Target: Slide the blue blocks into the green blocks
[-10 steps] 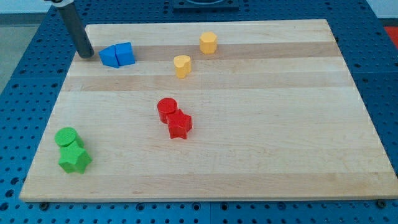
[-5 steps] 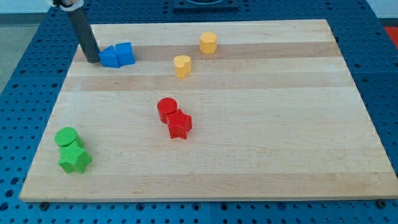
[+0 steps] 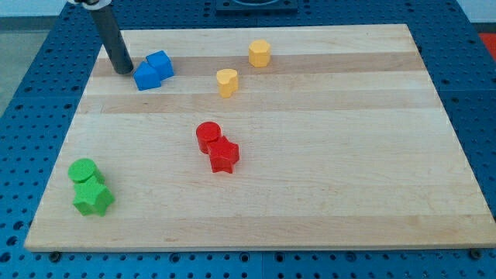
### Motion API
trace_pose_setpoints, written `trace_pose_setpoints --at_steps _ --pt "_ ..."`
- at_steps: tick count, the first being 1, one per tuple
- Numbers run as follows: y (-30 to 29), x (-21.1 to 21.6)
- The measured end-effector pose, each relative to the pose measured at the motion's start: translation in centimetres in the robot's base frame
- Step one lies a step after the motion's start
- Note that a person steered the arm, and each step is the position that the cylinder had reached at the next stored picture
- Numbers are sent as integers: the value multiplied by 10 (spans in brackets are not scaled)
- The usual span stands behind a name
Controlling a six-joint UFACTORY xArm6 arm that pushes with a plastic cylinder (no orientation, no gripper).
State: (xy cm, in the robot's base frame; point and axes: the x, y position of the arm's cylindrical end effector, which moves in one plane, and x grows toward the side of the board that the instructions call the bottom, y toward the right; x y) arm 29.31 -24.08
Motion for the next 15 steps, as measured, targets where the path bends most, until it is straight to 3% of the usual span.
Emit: trace_pose_setpoints --at_steps 1,3,8,12,15 --pt "22 -26" --pt "100 -36" --pt "51 -18" --pt "41 33" --pt "15 117"
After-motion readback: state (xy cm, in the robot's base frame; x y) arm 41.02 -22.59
